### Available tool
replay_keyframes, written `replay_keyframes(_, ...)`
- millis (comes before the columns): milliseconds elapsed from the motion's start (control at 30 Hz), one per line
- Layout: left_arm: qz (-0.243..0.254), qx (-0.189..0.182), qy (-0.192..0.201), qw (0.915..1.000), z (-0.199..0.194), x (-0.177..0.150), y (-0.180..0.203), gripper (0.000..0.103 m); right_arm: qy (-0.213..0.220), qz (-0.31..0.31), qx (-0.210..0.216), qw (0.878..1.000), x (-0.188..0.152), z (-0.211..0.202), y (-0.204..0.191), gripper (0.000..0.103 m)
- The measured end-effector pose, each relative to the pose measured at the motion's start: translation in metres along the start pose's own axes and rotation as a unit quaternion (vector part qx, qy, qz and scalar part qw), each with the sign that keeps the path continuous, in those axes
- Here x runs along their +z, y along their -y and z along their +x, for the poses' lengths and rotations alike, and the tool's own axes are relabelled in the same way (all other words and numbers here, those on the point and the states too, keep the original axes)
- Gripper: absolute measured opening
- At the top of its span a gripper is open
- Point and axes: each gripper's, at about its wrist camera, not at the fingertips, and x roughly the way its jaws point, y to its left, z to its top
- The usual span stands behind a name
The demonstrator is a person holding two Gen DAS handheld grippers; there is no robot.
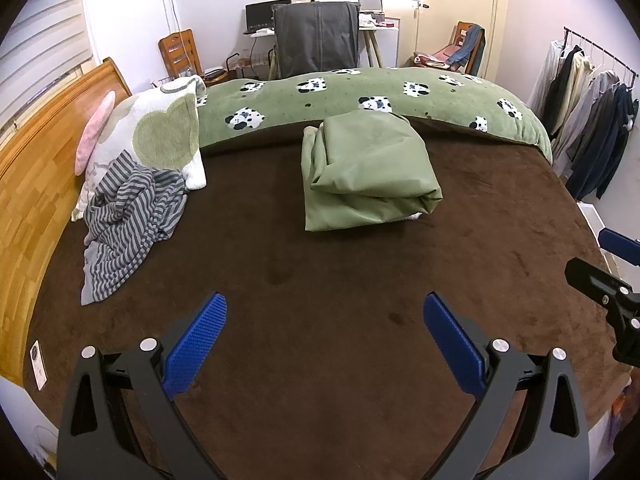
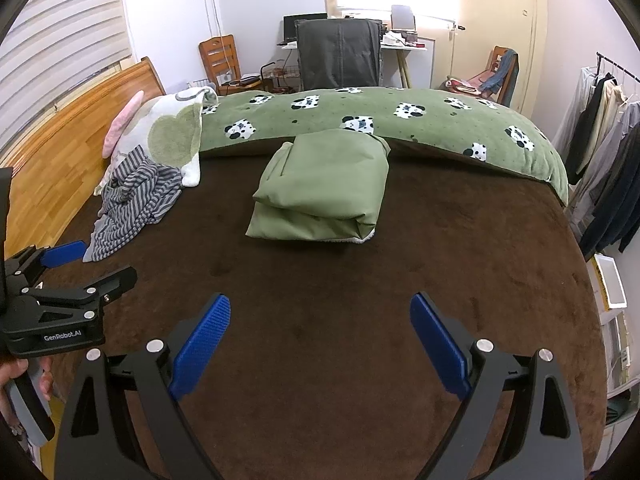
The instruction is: Fold large clothes
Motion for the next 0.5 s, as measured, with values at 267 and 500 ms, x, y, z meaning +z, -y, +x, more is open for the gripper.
replay_keyframes(267,-0.001,0.000,0.007,1.0000,0.0002,0.0042,0.0001,0.096,-0.002,-0.002,0.001,1.000,0.0009,0.0006,0.0008,0.090)
replay_keyframes(500,0.001,0.002,0.011,0.9999,0.0014,0.0056,0.0009,0.096,-0.004,-0.004,0.004,1.000,0.0033,0.0030,0.0037,0.090)
